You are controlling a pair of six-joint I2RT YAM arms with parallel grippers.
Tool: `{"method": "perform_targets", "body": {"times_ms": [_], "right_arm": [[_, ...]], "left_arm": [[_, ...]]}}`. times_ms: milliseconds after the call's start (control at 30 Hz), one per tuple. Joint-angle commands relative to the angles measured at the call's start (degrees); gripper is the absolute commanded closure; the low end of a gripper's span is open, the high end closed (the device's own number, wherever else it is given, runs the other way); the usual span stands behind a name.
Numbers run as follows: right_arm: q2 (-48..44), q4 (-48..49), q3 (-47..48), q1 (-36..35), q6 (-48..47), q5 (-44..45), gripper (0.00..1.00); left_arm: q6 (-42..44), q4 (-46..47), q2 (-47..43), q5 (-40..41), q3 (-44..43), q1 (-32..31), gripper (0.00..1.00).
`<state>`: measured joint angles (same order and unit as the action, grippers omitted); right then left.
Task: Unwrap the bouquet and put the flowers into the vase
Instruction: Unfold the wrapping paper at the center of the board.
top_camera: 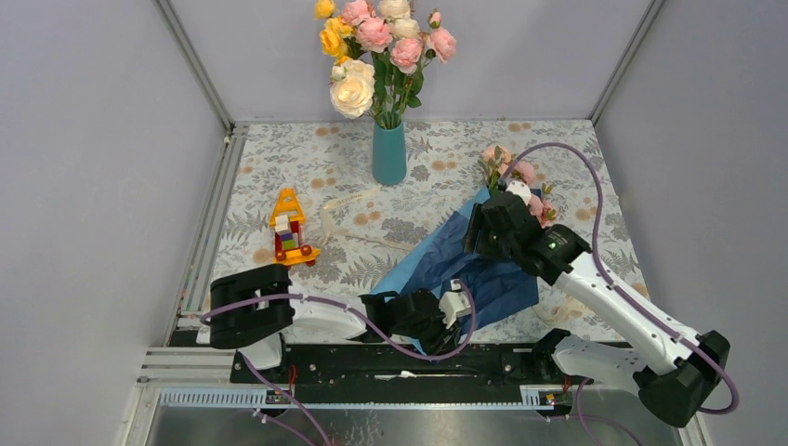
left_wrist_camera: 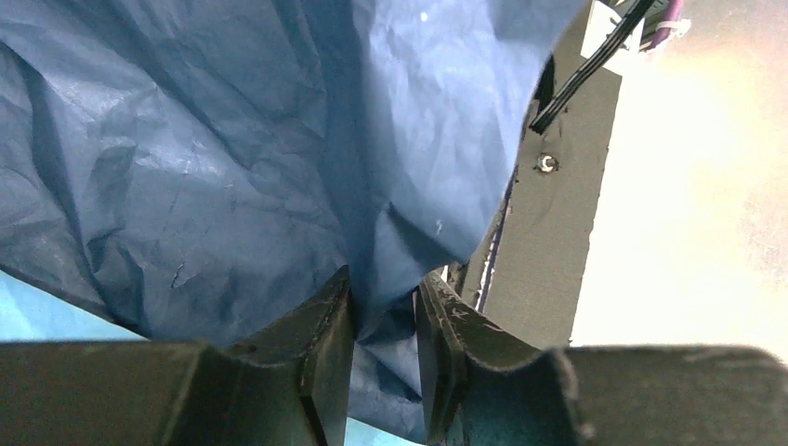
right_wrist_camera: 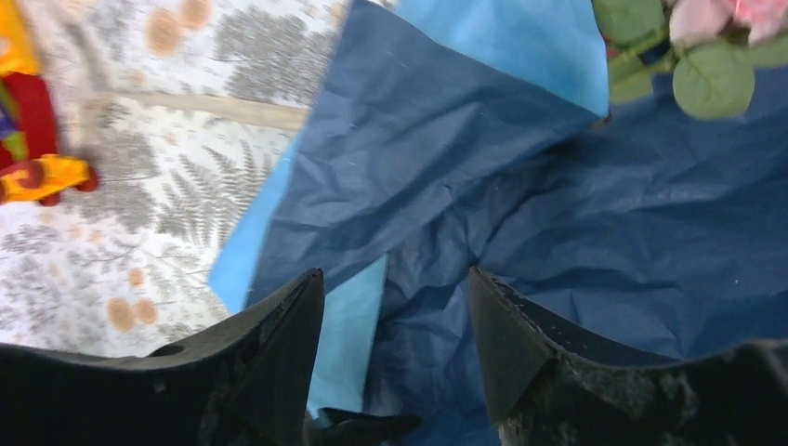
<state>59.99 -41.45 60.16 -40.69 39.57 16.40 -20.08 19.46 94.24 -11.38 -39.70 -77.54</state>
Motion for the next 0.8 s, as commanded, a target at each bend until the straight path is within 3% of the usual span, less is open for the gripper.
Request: {"method": "perform_targets", "body": {"times_ms": [0,167,367,533,633,767], "right_arm": [[-0.1,6.4,-8.7,3.4,4.1,-5.7,0.36],[-1.3,10.2,-19.4,4.8,8.6,-5.7,0.36],[-1.9,13.9,-29.0,6.2,11.8,-4.9,0.37],[-2.5,14.6,-32.0,6.3,13.3,-2.8,0.37],[-2.3,15.4,-32.7,6.5,13.2,-2.2,0.37],[-0.7,16.3,-33.5,6.8,12.9,-1.3,0.37]], "left_arm": [[0.1,2.5,-4.4,0.6,0.9,-0.4,0.7],[-0.7,2.2,-8.4,1.7,1.4,-0.4,0.63],[-3.2,-0.3,-13.7,3.2,0.5,-0.2,0.45],[-8.1,-1.6,-13.0,5.8,-1.5,0.9,0.36],[-11.5,0.5,-11.6,6.5,-0.6,2.0,0.36],[-15.1,5.7,-11.7,5.6,2.4,3.7,0.27]]}}
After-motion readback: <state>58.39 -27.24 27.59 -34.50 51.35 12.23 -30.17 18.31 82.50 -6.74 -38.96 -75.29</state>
